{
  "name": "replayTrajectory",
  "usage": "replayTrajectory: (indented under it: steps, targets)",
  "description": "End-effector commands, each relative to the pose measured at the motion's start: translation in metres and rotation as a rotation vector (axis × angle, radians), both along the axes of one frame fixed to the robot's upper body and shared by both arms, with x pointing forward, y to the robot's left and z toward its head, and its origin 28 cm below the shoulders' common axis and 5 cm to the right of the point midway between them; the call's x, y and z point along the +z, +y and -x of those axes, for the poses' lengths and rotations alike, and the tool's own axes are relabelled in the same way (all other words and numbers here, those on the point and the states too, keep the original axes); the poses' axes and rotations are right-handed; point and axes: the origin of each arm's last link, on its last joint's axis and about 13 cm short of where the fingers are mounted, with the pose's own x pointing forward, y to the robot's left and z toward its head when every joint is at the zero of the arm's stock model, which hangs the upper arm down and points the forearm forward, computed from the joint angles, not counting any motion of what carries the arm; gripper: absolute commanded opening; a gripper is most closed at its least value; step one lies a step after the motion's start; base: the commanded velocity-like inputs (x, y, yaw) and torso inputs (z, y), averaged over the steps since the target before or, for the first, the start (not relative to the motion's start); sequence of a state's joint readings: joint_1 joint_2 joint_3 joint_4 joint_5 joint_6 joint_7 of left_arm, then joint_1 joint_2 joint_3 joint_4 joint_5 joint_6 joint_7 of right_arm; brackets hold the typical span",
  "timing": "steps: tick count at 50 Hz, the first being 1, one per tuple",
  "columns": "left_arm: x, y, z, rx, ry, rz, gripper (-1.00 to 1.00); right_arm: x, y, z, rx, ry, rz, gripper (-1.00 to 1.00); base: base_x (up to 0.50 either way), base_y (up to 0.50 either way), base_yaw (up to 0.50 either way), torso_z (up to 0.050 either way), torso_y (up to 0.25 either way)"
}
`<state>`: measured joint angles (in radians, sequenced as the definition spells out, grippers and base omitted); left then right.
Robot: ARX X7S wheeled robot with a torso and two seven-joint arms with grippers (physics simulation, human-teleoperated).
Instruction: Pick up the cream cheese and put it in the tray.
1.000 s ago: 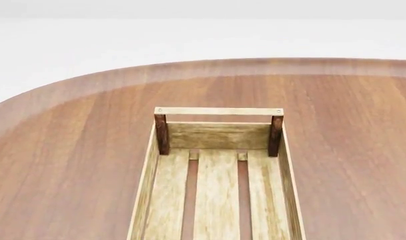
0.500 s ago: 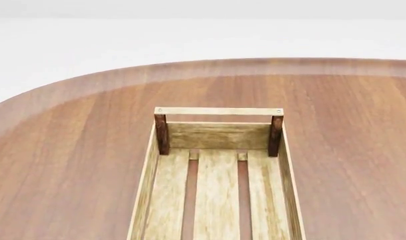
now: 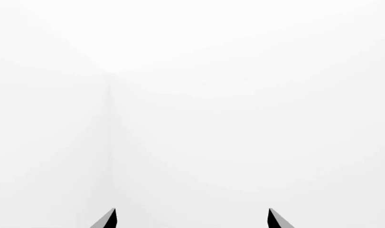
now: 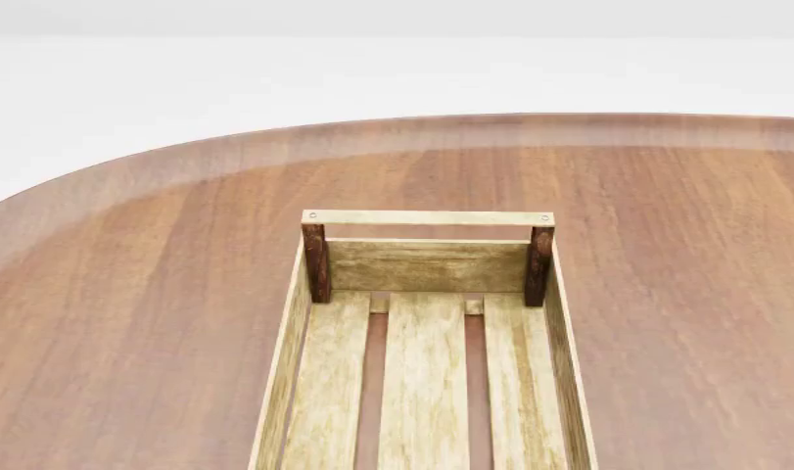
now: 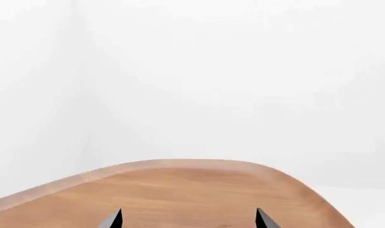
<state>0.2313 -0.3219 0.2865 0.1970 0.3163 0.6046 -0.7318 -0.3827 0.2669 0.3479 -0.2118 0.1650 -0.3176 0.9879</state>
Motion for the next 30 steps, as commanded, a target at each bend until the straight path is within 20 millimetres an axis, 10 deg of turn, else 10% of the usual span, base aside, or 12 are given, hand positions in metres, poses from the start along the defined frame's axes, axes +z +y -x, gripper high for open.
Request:
replayTrajectory:
  steps: [1, 30]
  targets:
    - [0.0, 0.0, 0.0, 0.003, 0.002, 0.0, 1.0, -0.008, -0.017, 0.009, -0.076, -0.003, -0.101, 1.0, 0.0, 0.0, 0.0, 0.0, 0.0]
    - [-0.001, 0.001, 0.002, 0.005, 0.006, -0.004, 1.0, -0.02, -0.026, 0.012, -0.135, 0.089, -0.216, 1.0, 0.0, 0.0, 0.0, 0.0, 0.0]
